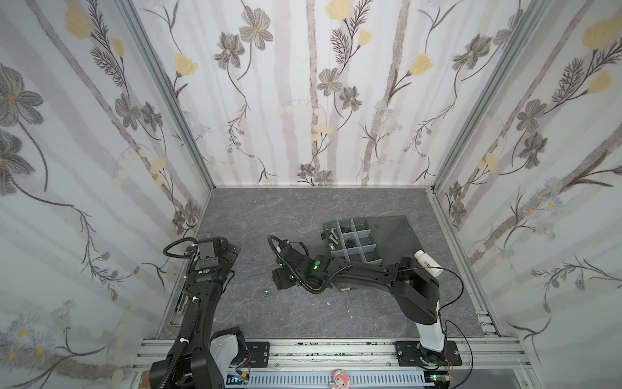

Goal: Sort the screws and nuts into containers
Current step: Pick up the nut from the bottom-left of the table.

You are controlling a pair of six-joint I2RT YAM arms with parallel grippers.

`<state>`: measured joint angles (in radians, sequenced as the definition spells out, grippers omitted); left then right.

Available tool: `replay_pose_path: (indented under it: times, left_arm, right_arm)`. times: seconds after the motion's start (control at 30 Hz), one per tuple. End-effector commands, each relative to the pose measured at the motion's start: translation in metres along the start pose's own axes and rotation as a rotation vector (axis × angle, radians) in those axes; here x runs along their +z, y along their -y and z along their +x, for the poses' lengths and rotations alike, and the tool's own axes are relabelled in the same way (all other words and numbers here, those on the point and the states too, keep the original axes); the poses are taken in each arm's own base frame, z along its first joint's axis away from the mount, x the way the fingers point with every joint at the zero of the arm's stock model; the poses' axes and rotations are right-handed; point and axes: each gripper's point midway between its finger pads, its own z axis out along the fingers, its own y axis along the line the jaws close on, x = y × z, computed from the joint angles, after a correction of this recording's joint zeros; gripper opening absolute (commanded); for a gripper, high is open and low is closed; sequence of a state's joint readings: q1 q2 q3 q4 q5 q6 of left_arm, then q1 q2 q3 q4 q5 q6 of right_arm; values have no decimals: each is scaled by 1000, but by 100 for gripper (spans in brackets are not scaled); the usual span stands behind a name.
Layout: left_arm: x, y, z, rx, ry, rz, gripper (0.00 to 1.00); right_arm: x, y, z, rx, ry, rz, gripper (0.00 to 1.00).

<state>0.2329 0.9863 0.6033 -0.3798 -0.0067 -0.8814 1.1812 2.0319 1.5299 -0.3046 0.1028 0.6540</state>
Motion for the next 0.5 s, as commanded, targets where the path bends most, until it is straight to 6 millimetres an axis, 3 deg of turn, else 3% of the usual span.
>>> replay_pose_path:
  times: [0.0, 0.17, 0.27, 0.47]
  left_arm:
    - [3, -18, -4, -83, 11, -33, 100]
    - [7, -29, -9, -144, -7, -29, 100]
    - [6, -27, -13, -154, -8, -14, 100]
    - [6, -26, -14, -159, -13, -4, 100]
  right_arm:
    - [7, -1, 8, 18, -27, 31, 79]
    - [20, -12, 17, 3, -36, 50, 72]
    - [29, -19, 21, -15, -51, 62, 63]
    - [48, -24, 29, -33, -74, 92, 57]
